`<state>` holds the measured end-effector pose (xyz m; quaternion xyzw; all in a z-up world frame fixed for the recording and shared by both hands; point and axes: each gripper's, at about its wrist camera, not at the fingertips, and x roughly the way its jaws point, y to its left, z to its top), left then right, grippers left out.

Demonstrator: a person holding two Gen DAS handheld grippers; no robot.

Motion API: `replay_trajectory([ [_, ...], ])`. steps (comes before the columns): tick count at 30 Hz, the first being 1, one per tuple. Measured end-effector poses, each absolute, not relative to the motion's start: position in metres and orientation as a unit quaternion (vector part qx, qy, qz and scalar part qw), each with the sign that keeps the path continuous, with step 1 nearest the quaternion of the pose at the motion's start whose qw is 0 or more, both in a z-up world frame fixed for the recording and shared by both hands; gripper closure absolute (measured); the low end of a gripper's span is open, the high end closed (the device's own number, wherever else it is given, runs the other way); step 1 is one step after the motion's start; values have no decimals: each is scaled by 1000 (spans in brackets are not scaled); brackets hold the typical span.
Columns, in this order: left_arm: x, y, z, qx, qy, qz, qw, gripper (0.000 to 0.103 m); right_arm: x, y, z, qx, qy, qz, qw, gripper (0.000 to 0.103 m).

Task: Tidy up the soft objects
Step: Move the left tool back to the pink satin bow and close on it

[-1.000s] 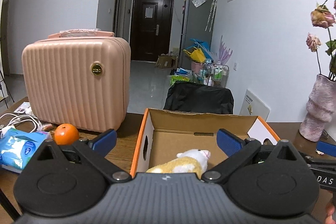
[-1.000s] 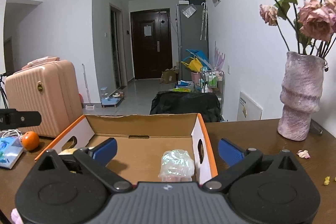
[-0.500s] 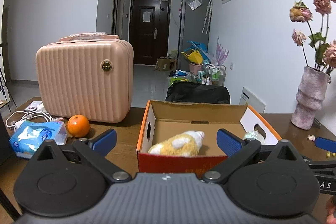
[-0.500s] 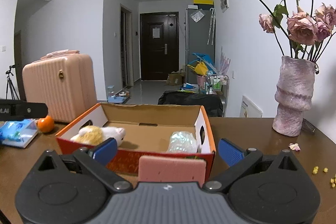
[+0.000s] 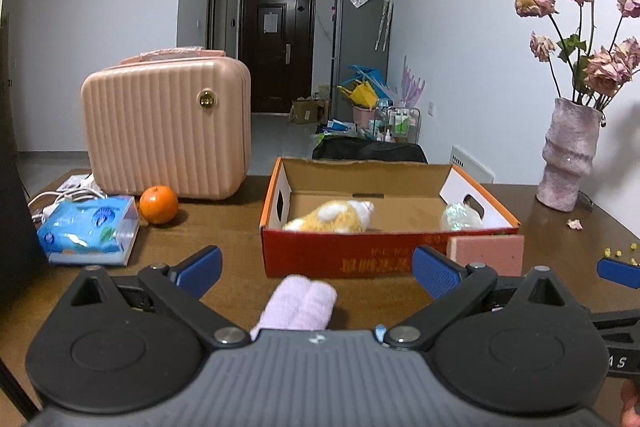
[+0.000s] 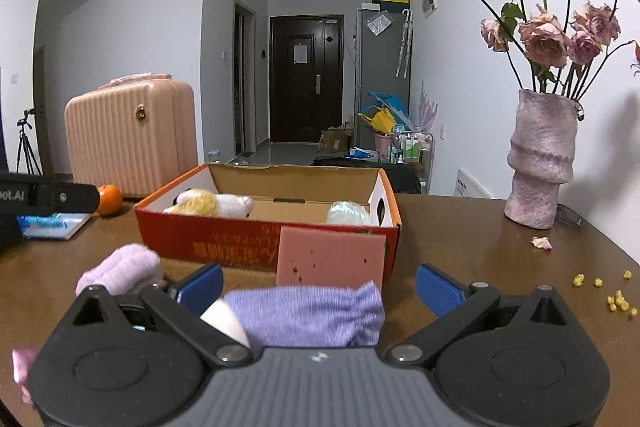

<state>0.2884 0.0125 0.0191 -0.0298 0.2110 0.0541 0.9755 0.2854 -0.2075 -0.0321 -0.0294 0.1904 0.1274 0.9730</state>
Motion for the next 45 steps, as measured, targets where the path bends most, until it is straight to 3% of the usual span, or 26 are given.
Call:
replay_trajectory([
  [21, 218, -4, -11, -40, 262, 40, 963, 0, 211, -226, -52, -25, 192, 120, 974, 0],
  [30, 225, -18, -38, -13, 330, 53, 942, 0, 211, -235, -57, -10, 205, 117, 972, 0],
  [45, 252, -13, -74, -21, 365, 74, 928, 0, 218, -235, -64, -5, 224, 121, 967, 0],
])
